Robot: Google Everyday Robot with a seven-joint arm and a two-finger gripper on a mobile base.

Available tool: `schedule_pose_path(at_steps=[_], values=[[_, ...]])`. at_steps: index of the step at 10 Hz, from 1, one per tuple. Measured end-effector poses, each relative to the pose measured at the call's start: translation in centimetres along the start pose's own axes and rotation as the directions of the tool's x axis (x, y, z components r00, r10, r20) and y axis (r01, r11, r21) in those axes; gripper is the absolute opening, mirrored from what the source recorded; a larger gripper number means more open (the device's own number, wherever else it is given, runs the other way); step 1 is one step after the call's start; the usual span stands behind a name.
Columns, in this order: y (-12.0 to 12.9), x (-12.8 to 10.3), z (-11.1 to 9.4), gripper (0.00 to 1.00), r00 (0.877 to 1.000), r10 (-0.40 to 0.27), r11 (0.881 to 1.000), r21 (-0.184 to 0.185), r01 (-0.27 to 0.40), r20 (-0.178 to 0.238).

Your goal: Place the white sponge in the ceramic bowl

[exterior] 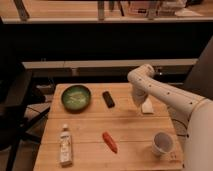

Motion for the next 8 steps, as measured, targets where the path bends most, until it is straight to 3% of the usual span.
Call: schedule_pose_path(at_steps=[3, 8], values=[[-0.9, -0.7, -0.2, 0.79, 1.0, -0.021, 1.0, -0.011, 0.021, -0.007], [0.2, 0.7, 0.2, 0.8, 0.998, -0.061, 0.997, -0.038, 0.06, -0.025]])
